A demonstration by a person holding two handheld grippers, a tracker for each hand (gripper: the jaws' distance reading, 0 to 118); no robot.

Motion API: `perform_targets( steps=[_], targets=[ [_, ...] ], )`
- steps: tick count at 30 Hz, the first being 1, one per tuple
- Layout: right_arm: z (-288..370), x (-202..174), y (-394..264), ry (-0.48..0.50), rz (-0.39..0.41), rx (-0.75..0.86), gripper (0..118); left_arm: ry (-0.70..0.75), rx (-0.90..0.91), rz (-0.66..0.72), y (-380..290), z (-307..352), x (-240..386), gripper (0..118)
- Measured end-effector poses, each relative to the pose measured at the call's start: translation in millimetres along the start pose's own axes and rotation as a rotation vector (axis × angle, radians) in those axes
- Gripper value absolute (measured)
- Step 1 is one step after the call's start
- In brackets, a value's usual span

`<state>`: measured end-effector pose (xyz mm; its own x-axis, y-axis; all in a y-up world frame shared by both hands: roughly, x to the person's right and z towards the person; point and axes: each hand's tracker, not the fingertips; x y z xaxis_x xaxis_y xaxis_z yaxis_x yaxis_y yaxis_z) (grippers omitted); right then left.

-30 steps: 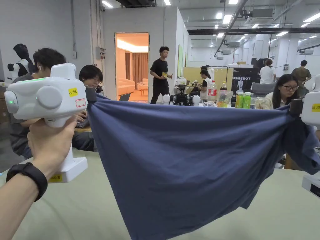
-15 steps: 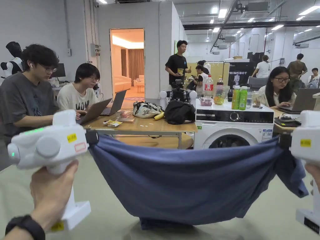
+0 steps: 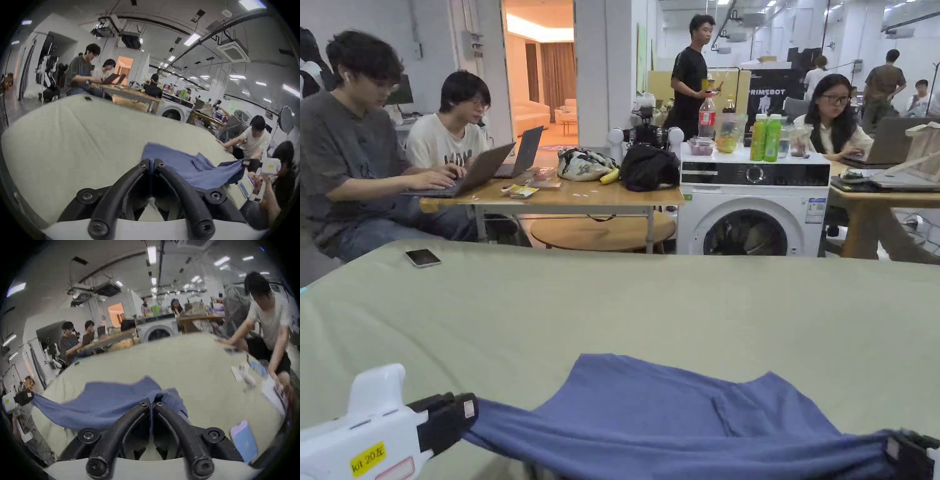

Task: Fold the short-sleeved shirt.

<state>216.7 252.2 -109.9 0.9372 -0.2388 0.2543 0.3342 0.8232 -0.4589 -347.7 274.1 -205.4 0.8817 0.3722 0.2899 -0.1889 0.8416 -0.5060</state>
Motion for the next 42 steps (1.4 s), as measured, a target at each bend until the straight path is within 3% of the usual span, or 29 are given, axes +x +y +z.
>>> perform_targets(
  steps=[4, 8, 15, 16, 17, 18, 19, 20, 21, 22, 31, 36, 37, 39, 40, 41, 42],
  targets=[
    [32, 8, -46, -0.025, -0.086, -0.006, 0, 0.037, -0.06, 0.021, -48, 25, -18, 0],
    [46, 17, -72, -0.011, -0.099, -0.018, 0, 0.042, -0.147, 0.006, -78, 37, -30, 0],
    [51, 18, -102, -0.039, -0.047, -0.072, 0, 0.072, -0.193, -0.03, -99, 36, -36, 0],
    [52, 17, -103, -0.042, -0.043, -0.066, 0, 0.086, -0.183, -0.043, -102, 38, -34, 3],
    [54, 17, -104, -0.041, -0.029, -0.058, 0, 0.088, -0.169, -0.054, -101, 40, -35, 14],
    [56, 16, -105, -0.053, -0.002, -0.031, 8, 0.046, -0.148, -0.075, -100, 42, -35, 32],
    [61, 18, -109, -0.055, 0.014, 0.016, 30, 0.048, -0.114, -0.094, -98, 45, -32, 53],
    [67, 17, -109, -0.037, 0.037, 0.069, 66, 0.088, -0.079, -0.107, -96, 52, -25, 75],
    [75, 14, -106, -0.011, 0.05, 0.117, 79, 0.089, -0.049, -0.116, -92, 56, -21, 84],
    [78, 10, -102, -0.002, 0.051, 0.143, 80, 0.07, -0.018, -0.122, -86, 58, -16, 85],
    [64, -50, -64, 0.055, 0.177, 0.206, 80, 0.035, 0.182, -0.305, -46, 44, 72, 85],
    [57, -71, -63, 0.07, 0.235, 0.217, 59, 0.002, 0.159, -0.327, -45, 25, 97, 84],
    [58, -74, -63, 0.068, 0.237, 0.215, 47, -0.017, 0.149, -0.325, -46, 23, 98, 80],
    [59, -75, -66, 0.069, 0.231, 0.214, 12, -0.039, 0.133, -0.329, -49, 21, 100, 47],
    [58, -74, -66, 0.084, 0.229, 0.203, 0, -0.021, 0.137, -0.338, -51, 20, 103, 21],
    [58, -75, -67, 0.096, 0.231, 0.188, 0, -0.022, 0.131, -0.349, -53, 21, 103, 0],
    [57, -76, -69, 0.088, 0.239, 0.188, 0, -0.033, 0.126, -0.352, -53, 21, 102, 0]
  ],
)
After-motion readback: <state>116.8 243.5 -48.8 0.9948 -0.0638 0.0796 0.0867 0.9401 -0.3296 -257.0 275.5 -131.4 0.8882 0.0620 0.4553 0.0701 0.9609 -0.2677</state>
